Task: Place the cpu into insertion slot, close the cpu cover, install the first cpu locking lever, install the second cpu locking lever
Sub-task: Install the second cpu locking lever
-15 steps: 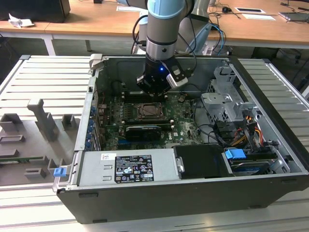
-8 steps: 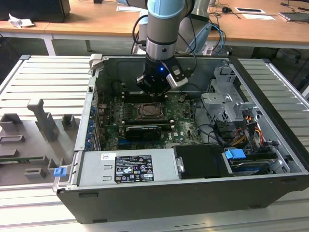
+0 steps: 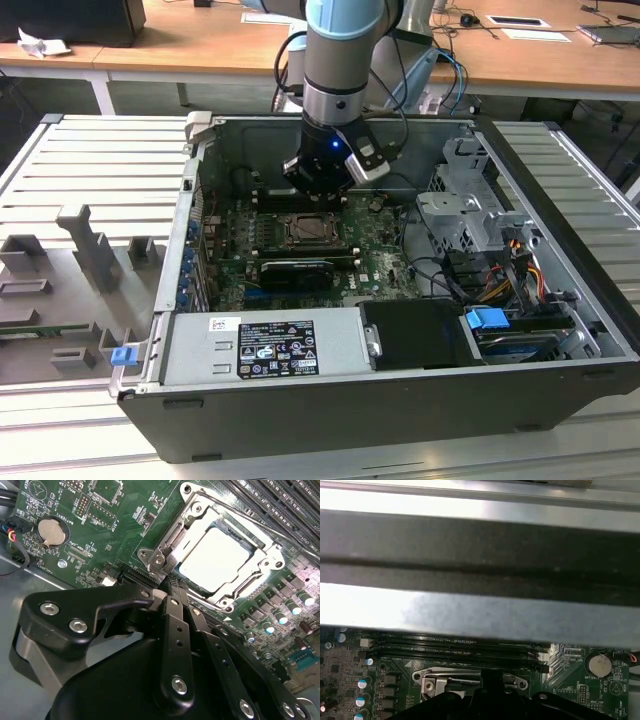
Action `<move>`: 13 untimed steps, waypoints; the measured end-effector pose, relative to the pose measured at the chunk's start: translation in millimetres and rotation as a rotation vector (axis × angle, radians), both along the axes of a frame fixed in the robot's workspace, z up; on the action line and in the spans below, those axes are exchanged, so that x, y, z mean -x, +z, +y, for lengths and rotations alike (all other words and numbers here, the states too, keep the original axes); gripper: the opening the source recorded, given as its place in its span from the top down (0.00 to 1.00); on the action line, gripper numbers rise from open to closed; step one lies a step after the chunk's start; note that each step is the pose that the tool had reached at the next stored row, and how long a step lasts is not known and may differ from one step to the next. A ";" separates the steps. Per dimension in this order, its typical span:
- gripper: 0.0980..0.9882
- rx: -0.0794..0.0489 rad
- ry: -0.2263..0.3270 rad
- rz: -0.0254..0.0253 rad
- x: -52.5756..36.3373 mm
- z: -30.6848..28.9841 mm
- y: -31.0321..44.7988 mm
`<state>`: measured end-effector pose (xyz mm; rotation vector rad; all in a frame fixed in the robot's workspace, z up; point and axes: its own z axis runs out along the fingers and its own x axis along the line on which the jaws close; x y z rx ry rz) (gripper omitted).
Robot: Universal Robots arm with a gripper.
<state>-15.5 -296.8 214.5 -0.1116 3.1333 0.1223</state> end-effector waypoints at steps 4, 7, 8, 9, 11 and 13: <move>0.99 0.000 0.000 0.0000 0.0 -1.1 1.0; 0.99 0.000 0.000 0.0000 0.0 -1.0 3.6; 0.99 0.000 0.000 -0.0002 0.0 -1.1 3.6; 0.99 0.000 0.000 -0.0001 -0.1 -1.4 3.7; 0.99 0.000 -0.001 0.0000 0.0 -3.5 3.8; 0.99 0.000 -0.001 0.0000 0.0 -4.9 3.7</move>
